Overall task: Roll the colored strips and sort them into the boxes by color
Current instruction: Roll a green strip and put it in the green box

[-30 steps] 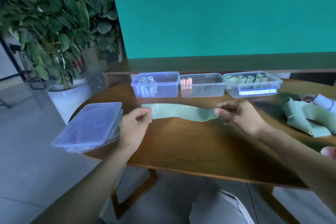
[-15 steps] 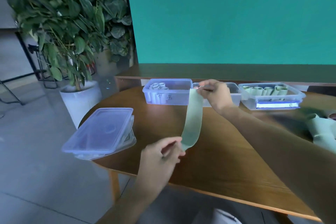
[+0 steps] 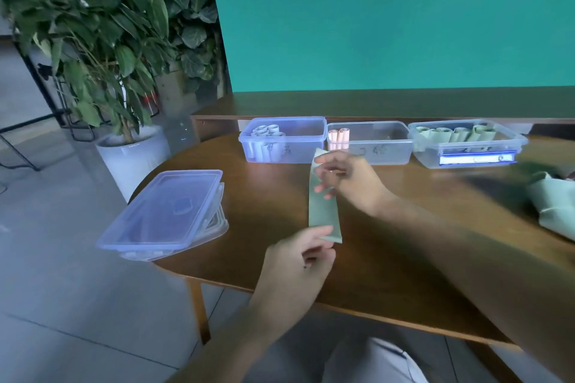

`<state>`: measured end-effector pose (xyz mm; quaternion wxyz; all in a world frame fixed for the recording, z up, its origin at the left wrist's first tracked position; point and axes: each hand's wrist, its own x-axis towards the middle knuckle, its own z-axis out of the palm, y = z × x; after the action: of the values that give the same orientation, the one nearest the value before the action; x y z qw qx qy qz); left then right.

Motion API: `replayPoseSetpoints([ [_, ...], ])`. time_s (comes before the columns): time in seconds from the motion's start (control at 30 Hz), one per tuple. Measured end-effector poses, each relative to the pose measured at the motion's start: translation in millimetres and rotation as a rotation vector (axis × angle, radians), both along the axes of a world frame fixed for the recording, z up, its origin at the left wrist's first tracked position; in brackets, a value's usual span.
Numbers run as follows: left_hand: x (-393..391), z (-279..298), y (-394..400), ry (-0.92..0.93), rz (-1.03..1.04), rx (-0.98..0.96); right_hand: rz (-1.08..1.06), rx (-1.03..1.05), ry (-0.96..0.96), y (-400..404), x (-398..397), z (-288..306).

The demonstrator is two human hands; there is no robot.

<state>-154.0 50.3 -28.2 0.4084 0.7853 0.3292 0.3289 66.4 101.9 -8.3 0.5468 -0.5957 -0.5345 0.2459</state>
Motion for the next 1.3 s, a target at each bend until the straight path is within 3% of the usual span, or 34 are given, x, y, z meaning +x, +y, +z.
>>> replayPoseSetpoints([
  [0.1,-4,7,-2,0.020,0.059,0.035,0.018,0.003,-0.055,-44,-7,-16],
  [0.27,-20,16,13,0.283,0.092,0.283,0.041,-0.029,-0.135,-99,-16,-23],
  [0.53,-23,8,44,0.227,-0.177,0.317,0.195,-0.024,-0.489,-122,-26,-25],
  [0.77,-15,4,54,0.247,-0.255,0.385,0.196,0.024,-0.607,-118,-29,-31],
  [0.87,-15,0,54,0.256,-0.239,0.443,0.175,0.014,-0.602,-120,-30,-31],
  [1.17,-9,-1,60,0.335,-0.141,0.368,0.040,-0.119,-0.467,-115,-31,-25],
  [1.3,-7,0,59,0.257,-0.136,0.353,-0.005,-0.172,-0.378,-112,-28,-23],
])
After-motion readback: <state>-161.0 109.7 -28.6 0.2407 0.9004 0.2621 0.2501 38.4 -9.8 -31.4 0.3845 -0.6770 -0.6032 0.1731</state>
